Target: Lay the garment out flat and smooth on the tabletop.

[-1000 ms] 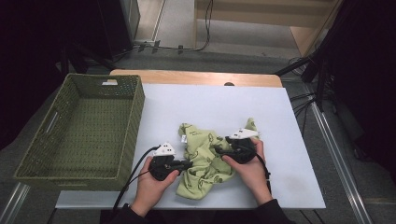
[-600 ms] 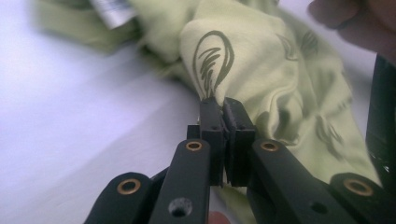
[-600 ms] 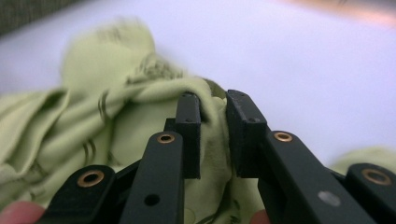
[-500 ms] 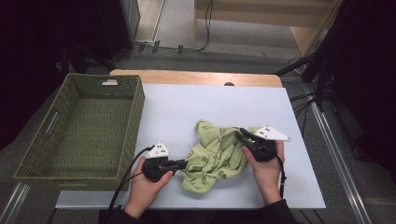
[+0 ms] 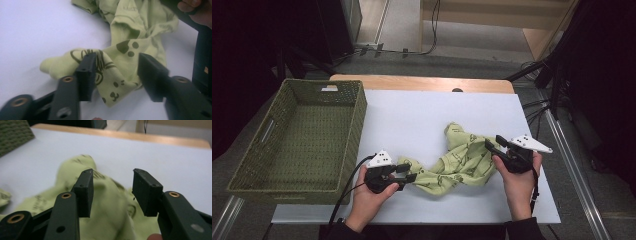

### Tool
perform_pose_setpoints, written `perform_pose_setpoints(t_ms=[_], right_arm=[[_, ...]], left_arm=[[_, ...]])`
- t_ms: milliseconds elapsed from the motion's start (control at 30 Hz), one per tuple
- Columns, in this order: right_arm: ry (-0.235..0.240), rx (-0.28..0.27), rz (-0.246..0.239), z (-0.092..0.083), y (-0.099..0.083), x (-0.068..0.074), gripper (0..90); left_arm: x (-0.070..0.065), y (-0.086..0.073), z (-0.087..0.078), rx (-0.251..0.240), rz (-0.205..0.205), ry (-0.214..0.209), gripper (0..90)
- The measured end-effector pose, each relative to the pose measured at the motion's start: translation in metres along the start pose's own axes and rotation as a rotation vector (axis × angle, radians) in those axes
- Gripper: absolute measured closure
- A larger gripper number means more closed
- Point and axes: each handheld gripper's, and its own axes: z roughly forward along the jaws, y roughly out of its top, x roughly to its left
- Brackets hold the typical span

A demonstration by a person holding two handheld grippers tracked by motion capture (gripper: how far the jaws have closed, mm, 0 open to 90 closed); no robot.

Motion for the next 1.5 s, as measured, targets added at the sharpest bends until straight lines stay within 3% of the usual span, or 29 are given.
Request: perform_pose_setpoints(t_ms=[100, 167, 233, 267, 333, 367, 433, 500, 567, 633, 667, 700, 800, 900, 967, 1067, 1133, 1167, 1233, 1267, 1333, 1400, 1500], right_arm=[[0.032, -0.055, -0.040, -0.007, 0.007, 0.011, 46.8], [0.086, -0.067, -0.069, -0.006, 0.010, 0.019, 44.9], [0.148, -0.040, -0.098, 0.001, 0.009, 0.027, 42.7], [0.180, -0.013, -0.131, 0.009, 0.006, 0.034, 40.4], [0.164, 0.045, -0.174, 0.022, 0.003, 0.042, 32.8], [0.139, 0.064, -0.170, 0.028, 0.001, 0.043, 32.0], [0.088, 0.083, -0.125, 0.035, -0.003, 0.036, 29.2], [0.072, 0.114, -0.138, 0.040, -0.008, 0.030, 35.2], [0.073, 0.177, -0.173, 0.044, -0.013, 0.026, 57.0], [0.074, 0.173, -0.153, 0.041, -0.015, 0.021, 74.3], [0.083, 0.154, -0.114, 0.036, -0.015, 0.015, 83.8], [0.085, 0.130, -0.089, 0.031, -0.013, 0.010, 88.0], [0.051, 0.067, -0.062, 0.013, -0.007, 0.000, 88.2], [0.048, 0.029, -0.037, -0.001, -0.002, -0.008, 88.1], [0.094, 0.016, -0.023, -0.002, 0.001, -0.009, 80.3], [0.149, 0.058, -0.064, 0.012, 0.007, 0.002, 61.2], [0.149, 0.088, -0.107, 0.026, 0.011, 0.011, 47.1], [0.143, 0.101, -0.104, 0.031, 0.012, 0.012, 41.6], [0.150, 0.146, -0.074, 0.045, 0.011, 0.012, 40.2], [0.155, 0.163, -0.070, 0.050, 0.009, 0.012, 43.6], [0.180, 0.204, -0.074, 0.056, 0.003, 0.012, 61.3], [0.189, 0.203, -0.080, 0.054, -0.002, 0.010, 79.0], [0.194, 0.168, -0.042, 0.043, -0.004, 0.002, 84.6]], left_arm=[[-0.002, -0.001, 0.006, 0.022, -0.002, -0.024, 40.8], [-0.007, -0.004, 0.013, 0.050, 0.005, -0.043, 39.4], [-0.012, -0.006, 0.021, 0.086, 0.031, -0.052, 41.3], [-0.015, -0.007, 0.024, 0.104, 0.048, -0.046, 50.0], [-0.018, -0.009, 0.028, 0.141, 0.069, -0.038, 61.5], [-0.019, -0.010, 0.029, 0.160, 0.085, -0.047, 72.1], [-0.020, -0.010, 0.029, 0.183, 0.112, -0.056, 77.2], [-0.019, -0.009, 0.027, 0.179, 0.116, -0.063, 79.2], [-0.017, -0.007, 0.023, 0.161, 0.107, -0.052, 79.7], [-0.015, -0.005, 0.018, 0.138, 0.102, -0.039, 79.9], [-0.014, -0.003, 0.016, 0.131, 0.100, -0.031, 79.9], [-0.013, -0.002, 0.013, 0.116, 0.099, -0.018, 79.9], [-0.010, 0.002, 0.004, 0.097, 0.094, -0.009, 79.9], [-0.009, 0.003, 0.000, 0.119, 0.097, -0.042, 79.5], [-0.010, 0.002, 0.002, 0.131, 0.110, -0.032, 78.9], [-0.010, 0.000, 0.004, 0.137, 0.093, -0.035, 78.7], [-0.012, -0.002, 0.007, 0.149, 0.103, -0.039, 78.9], [-0.014, -0.003, 0.009, 0.162, 0.118, -0.037, 79.0], [-0.016, -0.006, 0.011, 0.179, 0.131, -0.043, 79.2], [-0.016, -0.007, 0.011, 0.184, 0.136, -0.043, 79.3], [-0.016, -0.008, 0.012, 0.184, 0.143, -0.045, 79.5], [-0.014, -0.007, 0.010, 0.169, 0.138, -0.035, 79.6], [-0.014, -0.005, 0.006, 0.131, 0.135, -0.010, 79.7]])
